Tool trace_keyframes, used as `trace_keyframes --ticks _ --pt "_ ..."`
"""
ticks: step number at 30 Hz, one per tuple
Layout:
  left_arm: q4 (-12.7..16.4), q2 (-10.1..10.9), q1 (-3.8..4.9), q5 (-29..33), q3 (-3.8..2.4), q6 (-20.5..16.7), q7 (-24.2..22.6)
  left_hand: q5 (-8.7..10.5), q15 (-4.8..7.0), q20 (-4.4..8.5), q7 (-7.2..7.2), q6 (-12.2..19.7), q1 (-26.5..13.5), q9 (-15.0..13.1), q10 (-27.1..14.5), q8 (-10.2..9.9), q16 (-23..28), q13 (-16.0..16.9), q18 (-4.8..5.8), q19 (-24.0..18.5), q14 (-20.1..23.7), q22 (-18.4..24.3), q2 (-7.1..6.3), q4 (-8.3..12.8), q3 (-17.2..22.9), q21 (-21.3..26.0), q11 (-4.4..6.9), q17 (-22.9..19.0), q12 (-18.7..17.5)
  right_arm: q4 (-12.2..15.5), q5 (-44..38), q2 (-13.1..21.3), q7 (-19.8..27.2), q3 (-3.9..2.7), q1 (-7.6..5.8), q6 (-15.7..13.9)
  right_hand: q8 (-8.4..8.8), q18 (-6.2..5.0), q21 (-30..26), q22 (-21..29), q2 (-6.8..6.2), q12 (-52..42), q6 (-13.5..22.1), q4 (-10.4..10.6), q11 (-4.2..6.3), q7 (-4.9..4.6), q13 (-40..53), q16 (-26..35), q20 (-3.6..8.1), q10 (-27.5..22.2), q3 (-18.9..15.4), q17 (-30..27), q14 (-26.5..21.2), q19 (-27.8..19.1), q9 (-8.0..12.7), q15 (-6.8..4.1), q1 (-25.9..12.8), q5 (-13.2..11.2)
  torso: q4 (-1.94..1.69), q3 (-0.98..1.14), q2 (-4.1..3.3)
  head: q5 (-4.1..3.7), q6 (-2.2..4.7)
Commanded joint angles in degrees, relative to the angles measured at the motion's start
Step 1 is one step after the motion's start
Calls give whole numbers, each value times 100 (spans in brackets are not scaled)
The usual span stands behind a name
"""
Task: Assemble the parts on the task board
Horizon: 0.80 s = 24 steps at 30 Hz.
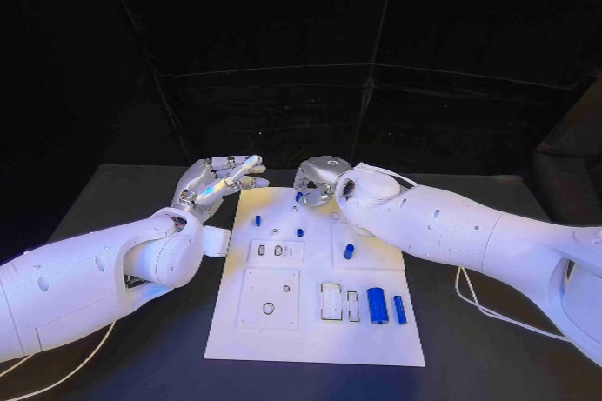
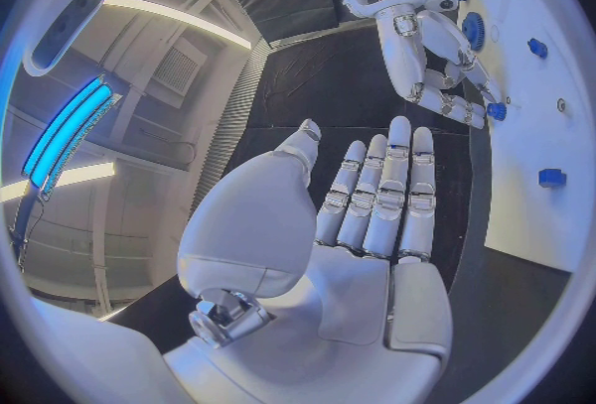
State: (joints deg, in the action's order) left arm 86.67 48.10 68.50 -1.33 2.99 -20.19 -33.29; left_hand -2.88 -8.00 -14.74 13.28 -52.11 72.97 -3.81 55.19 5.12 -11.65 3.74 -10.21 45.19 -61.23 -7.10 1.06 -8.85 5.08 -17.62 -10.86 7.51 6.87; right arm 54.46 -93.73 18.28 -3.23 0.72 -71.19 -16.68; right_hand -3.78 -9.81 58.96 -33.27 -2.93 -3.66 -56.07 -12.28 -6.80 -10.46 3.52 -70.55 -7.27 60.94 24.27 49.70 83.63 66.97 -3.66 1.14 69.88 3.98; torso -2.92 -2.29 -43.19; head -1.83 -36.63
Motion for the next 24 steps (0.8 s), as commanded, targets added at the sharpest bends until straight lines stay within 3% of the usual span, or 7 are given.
trace_keyframes --ticks 1,9,14,16,19,23,24 --pt "4 1 13 -32 -6 66 -10 -23 -28 -16 95 -16 -11 8 -19 -31 34 -6 -32 4 -3 8 51 36 8 36 -27 7 -28 96 -52 59 -54 -4 -16 -157 31 -19 -33 30 -67 -12 47 36 5 9 4 32 8 -44 -3 -27 -30 -57 1 30 19 -27 2 -2 -1 -2 -1" --pt "28 47 15 -32 -6 72 -4 -23 -29 -16 95 -17 -10 8 -18 -34 38 -5 -32 3 -3 10 52 40 8 38 -28 7 -30 840 206 722 -123 -3 -69 -375 -13 0 68 -110 -86 -197 -38 151 45 1 48 -87 17 254 -67 163 26 23 -23 -1 -28 9 19 3 10 -15 18" --pt "43 85 15 -31 -5 76 -2 -23 -29 -17 94 -18 -9 8 -18 -35 40 -5 -32 3 -2 11 52 42 7 39 -28 8 -31 1406 784 1306 -190 -12 -130 -302 7 48 304 -431 -387 -525 -33 376 158 57 154 -311 84 873 -383 493 110 215 -17 -85 -283 513 59 10 19 -22 31" --pt "45 98 15 -31 -5 75 -1 -24 -29 -17 93 -18 -9 8 -17 -35 41 -5 -32 3 -3 11 52 42 7 39 -27 8 -31 1599 1043 1535 -234 -40 -145 -154 35 62 375 -529 -535 -799 139 431 238 103 291 -393 133 1291 -610 618 134 270 3 -144 -302 537 78 17 22 -24 35" --pt "43 112 15 -31 -5 81 -4 -24 -29 -17 92 -19 -8 8 -16 -35 42 -5 -32 3 -3 12 52 44 7 39 -27 8 -31 1803 1405 1831 -319 -67 -160 105 6 91 476 -668 -589 -1303 335 578 352 189 643 -510 245 1671 -1120 788 158 347 -12 -242 -148 526 106 28 30 -21 51" --pt "40 115 16 -31 -5 115 -12 -24 -29 -17 90 -20 -7 7 -14 -36 43 -4 -32 3 -3 13 52 47 7 40 -26 9 -31 1882 1622 2032 -421 -80 -168 387 -58 162 727 -1047 -530 -2433 435 951 392 242 1606 -745 311 1568 -2013 1149 218 531 -35 -277 213 573 116 30 29 -28 57" --pt "38 113 16 -31 -5 123 -12 -24 -29 -17 90 -20 -7 7 -14 -36 43 -4 -32 3 -3 13 52 47 7 40 -26 9 -31 1882 1665 2076 -461 -83 -170 483 -87 166 837 -1216 -427 -3117 468 1169 340 246 2270 -863 332 1337 -2284 1354 239 592 -40 -256 368 582 88 23 22 -62 66"
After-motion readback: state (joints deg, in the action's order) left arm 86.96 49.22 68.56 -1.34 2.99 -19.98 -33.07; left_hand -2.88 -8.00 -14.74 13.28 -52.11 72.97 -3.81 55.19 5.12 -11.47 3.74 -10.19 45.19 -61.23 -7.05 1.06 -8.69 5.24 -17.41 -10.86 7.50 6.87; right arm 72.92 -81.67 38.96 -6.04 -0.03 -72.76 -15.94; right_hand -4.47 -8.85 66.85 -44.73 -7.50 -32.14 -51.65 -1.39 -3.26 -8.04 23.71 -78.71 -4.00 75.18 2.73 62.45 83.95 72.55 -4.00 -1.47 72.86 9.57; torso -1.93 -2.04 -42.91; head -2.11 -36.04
